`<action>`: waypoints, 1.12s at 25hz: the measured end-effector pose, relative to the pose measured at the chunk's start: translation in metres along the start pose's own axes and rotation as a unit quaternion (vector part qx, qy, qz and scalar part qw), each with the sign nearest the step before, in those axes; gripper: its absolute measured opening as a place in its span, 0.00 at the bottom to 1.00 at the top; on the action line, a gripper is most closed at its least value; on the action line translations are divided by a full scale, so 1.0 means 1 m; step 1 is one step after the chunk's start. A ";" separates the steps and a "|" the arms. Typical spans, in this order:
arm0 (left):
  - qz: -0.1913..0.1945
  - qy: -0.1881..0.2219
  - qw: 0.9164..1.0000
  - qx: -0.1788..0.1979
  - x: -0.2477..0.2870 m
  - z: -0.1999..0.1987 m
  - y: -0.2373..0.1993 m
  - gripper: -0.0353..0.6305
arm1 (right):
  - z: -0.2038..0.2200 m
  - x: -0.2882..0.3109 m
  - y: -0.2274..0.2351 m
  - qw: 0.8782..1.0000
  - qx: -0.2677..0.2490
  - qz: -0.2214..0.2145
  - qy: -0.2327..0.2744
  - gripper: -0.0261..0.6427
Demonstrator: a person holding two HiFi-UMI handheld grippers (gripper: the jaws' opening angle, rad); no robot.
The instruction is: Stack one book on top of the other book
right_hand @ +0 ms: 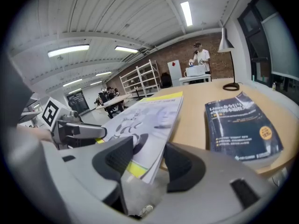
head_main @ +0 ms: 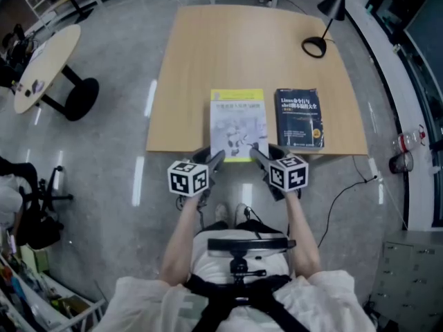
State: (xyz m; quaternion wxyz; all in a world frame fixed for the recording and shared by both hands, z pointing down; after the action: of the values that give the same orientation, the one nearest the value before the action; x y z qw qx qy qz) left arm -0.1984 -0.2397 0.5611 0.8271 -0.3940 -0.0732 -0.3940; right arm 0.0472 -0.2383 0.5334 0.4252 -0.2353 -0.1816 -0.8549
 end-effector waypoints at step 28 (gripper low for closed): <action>-0.023 -0.002 1.000 0.013 0.214 0.013 0.177 0.32 | 0.050 -0.105 0.250 1.000 0.022 0.006 0.005 0.37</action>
State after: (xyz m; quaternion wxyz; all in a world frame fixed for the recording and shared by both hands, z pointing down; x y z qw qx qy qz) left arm 0.0749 -0.2907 0.5566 0.8229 -0.3821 -0.0892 -0.4109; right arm 0.3175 -0.2885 0.5433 0.4359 -0.2224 -0.1970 -0.8495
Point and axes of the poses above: the fingertips, and each gripper's own axes: x forward along the fingers, y to its right, z out of its underside, the point moved 9 cm from there along -x, backward along the fingers, and after that the axes turned 11 degrees about -x, right-handed, at the moved point
